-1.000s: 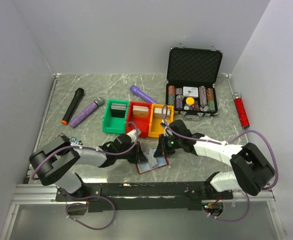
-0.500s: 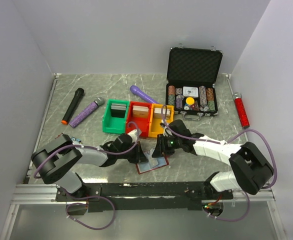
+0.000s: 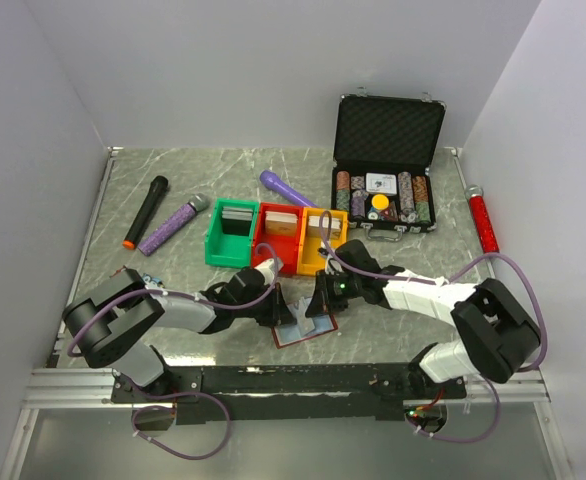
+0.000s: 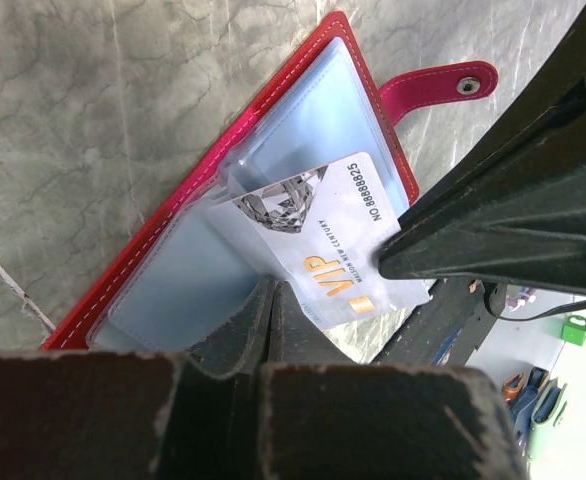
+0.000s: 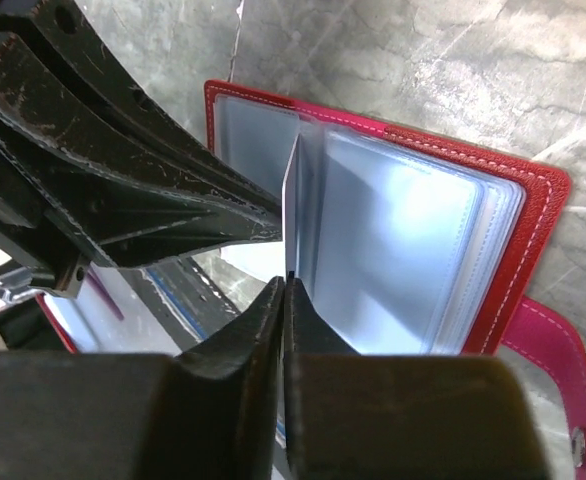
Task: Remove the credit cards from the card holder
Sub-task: Remove the credit card from the card holder.
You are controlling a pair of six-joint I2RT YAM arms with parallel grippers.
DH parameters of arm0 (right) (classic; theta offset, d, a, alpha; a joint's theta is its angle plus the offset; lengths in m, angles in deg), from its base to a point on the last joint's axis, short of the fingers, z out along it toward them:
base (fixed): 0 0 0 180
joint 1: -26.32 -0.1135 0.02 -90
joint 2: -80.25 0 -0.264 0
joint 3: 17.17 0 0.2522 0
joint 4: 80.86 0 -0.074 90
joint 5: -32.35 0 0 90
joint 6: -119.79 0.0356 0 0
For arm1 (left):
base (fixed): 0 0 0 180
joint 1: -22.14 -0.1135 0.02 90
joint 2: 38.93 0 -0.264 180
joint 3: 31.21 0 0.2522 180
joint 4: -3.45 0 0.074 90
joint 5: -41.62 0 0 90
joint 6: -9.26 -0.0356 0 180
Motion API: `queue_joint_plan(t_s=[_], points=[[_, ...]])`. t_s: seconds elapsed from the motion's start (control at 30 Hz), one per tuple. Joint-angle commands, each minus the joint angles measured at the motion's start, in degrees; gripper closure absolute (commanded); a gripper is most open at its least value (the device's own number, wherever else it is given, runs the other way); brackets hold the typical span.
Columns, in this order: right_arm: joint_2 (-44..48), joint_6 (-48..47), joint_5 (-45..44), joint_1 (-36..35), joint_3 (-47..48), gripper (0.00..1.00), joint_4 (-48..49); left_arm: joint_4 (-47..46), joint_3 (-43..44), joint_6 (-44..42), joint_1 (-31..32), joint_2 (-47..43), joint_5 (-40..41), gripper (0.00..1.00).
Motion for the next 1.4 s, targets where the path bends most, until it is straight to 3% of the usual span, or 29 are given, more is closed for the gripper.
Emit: queue_joint_plan(t_s=[0.0, 0.67, 0.9, 1.03, 1.2, 1.37], points=[[0.4, -0.6, 0.2, 0.3, 1.7, 1.0, -0.1, -0.5, 0.9, -1.0, 0.3, -0.5, -0.1, 0.99], [14.1, -8.0, -12.9, 0.6, 12.1, 1.0, -21.4, 2.9, -1.9, -1.4, 0.3, -9.6, 3.0, 0.99], [18.1, -11.6, -23.1, 0.6, 20.0, 1.0, -28.7, 12.6, 0.6, -3.6, 0.3, -23.4, 8.7, 0.77], [19.0, -14.5, -26.3, 0.5, 22.6, 1.0, -27.7, 16.4, 1.8, -5.2, 0.3, -30.2, 12.8, 0.71], [20.7, -24.9, -22.5, -1.1, 22.4, 1.0, -21.7, 15.3, 0.9, -9.3, 0.2, -36.7, 15.2, 0.64], [19.7, -38.1, -27.3, -3.7, 27.0, 1.0, -23.8, 9.3, -2.5, -11.9, 0.1, -42.5, 15.2, 0.6]])
